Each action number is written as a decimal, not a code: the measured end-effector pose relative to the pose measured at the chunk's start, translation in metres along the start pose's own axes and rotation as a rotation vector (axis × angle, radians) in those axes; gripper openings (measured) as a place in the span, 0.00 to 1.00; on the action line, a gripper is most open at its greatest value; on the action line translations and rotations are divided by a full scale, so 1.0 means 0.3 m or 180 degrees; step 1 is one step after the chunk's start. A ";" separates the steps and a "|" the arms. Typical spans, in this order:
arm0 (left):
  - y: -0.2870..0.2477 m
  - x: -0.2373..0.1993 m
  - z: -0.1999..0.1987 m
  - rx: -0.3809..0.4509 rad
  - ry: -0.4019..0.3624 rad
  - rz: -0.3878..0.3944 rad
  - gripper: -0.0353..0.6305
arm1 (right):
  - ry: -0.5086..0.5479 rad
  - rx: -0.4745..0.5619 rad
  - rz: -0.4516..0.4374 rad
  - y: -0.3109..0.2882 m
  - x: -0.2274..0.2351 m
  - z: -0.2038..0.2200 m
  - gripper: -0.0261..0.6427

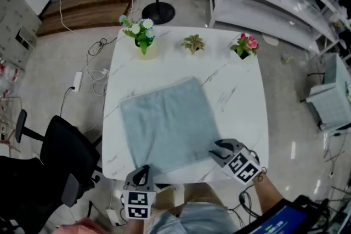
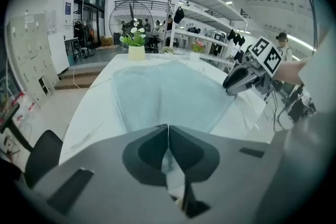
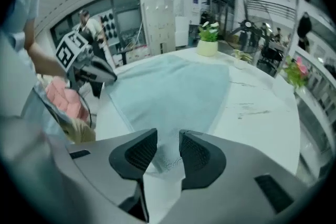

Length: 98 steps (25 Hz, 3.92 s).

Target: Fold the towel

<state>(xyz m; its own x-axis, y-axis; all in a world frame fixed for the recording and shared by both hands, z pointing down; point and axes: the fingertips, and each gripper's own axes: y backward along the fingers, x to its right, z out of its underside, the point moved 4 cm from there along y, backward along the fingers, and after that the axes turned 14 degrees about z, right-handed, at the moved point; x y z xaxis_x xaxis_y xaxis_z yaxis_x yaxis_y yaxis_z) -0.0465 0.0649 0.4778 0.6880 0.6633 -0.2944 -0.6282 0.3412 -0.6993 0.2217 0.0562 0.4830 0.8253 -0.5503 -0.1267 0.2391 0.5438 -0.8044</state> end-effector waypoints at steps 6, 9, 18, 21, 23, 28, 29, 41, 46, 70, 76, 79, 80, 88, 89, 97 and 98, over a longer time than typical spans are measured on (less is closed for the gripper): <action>0.103 -0.003 -0.089 0.0380 0.0103 0.0141 0.09 | -0.1544 0.0224 0.0155 0.094 0.151 0.011 0.34; 0.096 -0.038 -0.128 0.0469 0.0032 0.0161 0.09 | -0.1867 0.0185 0.0191 0.039 0.225 0.013 0.36; 0.124 -0.121 -0.160 0.0653 0.0081 0.0075 0.09 | -0.2248 -0.0453 0.0055 -0.107 0.223 0.007 0.25; 0.158 -0.147 -0.115 0.0667 0.0163 0.0055 0.09 | -0.2395 -0.0358 -0.0021 -0.115 0.203 -0.016 0.09; 0.188 -0.158 -0.092 0.0710 0.0205 0.0041 0.09 | -0.2420 -0.0184 -0.0002 -0.085 0.190 -0.056 0.09; 0.277 -0.183 -0.068 0.0932 0.0270 -0.0040 0.09 | -0.2050 0.0153 0.0189 0.019 0.155 -0.244 0.09; 0.298 -0.187 -0.064 0.0976 0.0276 -0.0052 0.09 | -0.1884 0.0214 0.0223 0.037 0.134 -0.296 0.09; 0.531 -0.215 0.041 0.1427 0.0435 -0.0241 0.09 | -0.0041 0.0323 0.0092 -0.031 -0.405 -0.673 0.09; 0.579 -0.244 0.122 0.1440 0.0593 -0.0344 0.09 | 0.0262 0.0197 -0.0009 -0.135 -0.539 -0.662 0.09; 0.557 -0.286 0.215 0.1327 0.0854 -0.0351 0.09 | 0.0193 -0.0005 -0.0725 -0.290 -0.721 -0.664 0.34; 0.559 -0.309 0.160 0.1399 0.0726 -0.0305 0.09 | -0.0398 0.0595 -0.0772 -0.079 -0.555 -0.759 0.24; 0.541 -0.297 0.140 0.1375 0.0659 -0.0231 0.09 | -0.0182 0.0378 -0.0713 -0.114 -0.592 -0.657 0.14; 0.531 -0.291 0.137 0.1362 0.0635 -0.0199 0.09 | -0.0078 0.0265 -0.0734 -0.142 -0.635 -0.610 0.14; 0.395 -0.184 0.031 0.1307 0.0374 0.0193 0.09 | 0.0257 0.0229 -0.0820 -0.118 -0.664 -0.593 0.17; 0.377 -0.163 0.005 0.1324 0.0330 0.0251 0.09 | 0.0262 0.0363 -0.0751 -0.068 -0.602 -0.644 0.17; 0.180 -0.036 -0.136 0.1221 0.0108 0.0607 0.09 | 0.0722 0.0345 0.0005 -0.098 -0.131 -0.822 0.17; 0.153 -0.036 -0.139 0.1165 0.0127 0.0640 0.09 | 0.0819 0.0278 -0.0009 -0.147 -0.113 -0.825 0.17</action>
<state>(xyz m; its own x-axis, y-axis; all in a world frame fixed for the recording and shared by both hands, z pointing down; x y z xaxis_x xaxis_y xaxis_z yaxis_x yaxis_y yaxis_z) -0.0676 0.0457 0.4216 0.5476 0.7169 -0.4314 -0.8341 0.4266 -0.3497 0.0565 -0.1060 0.3792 0.6700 -0.6888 -0.2768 0.2938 0.5884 -0.7533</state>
